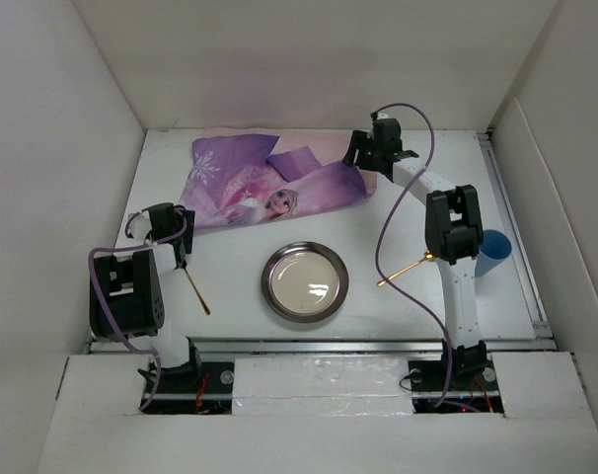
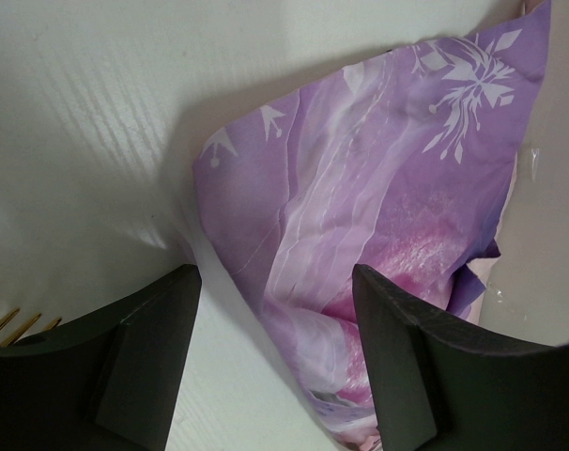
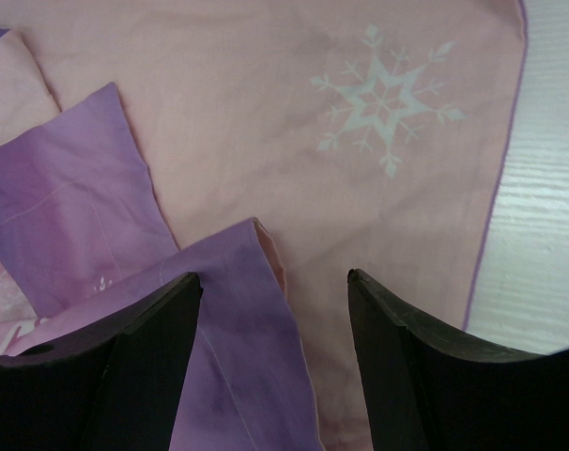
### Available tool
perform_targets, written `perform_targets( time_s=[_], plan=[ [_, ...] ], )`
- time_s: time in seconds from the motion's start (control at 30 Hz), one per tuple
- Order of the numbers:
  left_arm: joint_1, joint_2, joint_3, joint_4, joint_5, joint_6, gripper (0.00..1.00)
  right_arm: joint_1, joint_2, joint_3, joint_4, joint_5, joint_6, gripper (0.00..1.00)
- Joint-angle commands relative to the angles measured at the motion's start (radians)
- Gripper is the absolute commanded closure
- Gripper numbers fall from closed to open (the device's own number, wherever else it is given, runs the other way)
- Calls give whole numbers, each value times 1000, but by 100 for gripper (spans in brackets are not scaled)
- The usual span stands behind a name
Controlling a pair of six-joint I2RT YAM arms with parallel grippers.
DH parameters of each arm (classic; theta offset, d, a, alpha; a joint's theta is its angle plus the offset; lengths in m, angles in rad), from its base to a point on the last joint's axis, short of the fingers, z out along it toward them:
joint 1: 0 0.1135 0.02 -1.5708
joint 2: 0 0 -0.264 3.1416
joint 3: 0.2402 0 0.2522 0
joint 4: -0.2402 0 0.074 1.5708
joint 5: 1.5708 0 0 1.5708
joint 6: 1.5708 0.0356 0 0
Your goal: Set the dinner table for one person
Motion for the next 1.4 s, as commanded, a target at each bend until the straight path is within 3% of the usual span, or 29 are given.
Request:
perform_targets(
  time_s=[0.0,0.27,0.33,0.37,0.43,0.5,0.53,0.63,0.67,0.8,0.9,1.0,1.03,1.13,1.17,1.2,1.27,1.37],
  plan=[
    [6,36,38,-9,4,-4,38,11,30,105,-26,-49,-14,30],
    [6,59,109,-48,-55,46,67,2,115,211,-47,-146,18,37],
    [6,71,128,-40,-55,48,74,2,115,190,0,-197,27,48],
    [6,76,139,-40,-46,65,88,-9,110,182,17,-218,38,54],
    [6,76,156,-41,-39,83,98,-9,78,130,110,-276,52,81],
    [6,53,173,-44,-43,117,100,-20,37,91,152,-282,53,100],
    [6,44,178,-51,-45,129,100,-20,6,61,190,-272,47,100],
    [6,-23,173,-49,-62,166,100,-31,-185,-169,334,-262,33,100],
    [6,-40,158,-45,-69,167,100,-43,-295,-312,357,-256,23,100],
    [-17,-134,121,-31,-77,175,100,-61,-527,-629,388,-273,12,100],
    [-28,-177,101,-49,-63,174,100,-61,-679,-906,485,-236,88,100],
    [-28,-212,64,-51,-45,174,100,-61,-767,-1034,462,-170,112,100],
    [-28,-235,25,-52,-30,165,100,-61,-895,-1181,457,-90,113,97],
    [-28,-264,1,-48,-9,155,99,-61,-968,-1234,418,-23,121,82],
    [-28,-274,-19,-43,6,155,96,-61,-1037,-1266,392,-6,121,74],
    [-28,-295,-32,-29,13,157,93,-51,-1068,-1275,364,9,118,56],
    [-28,-318,-62,-26,27,157,83,-32,-1143,-1294,298,29,118,43],
    [-28,-363,-82,-35,1,169,70,17,-1217,-1328,257,37,138,32]
  ],
)
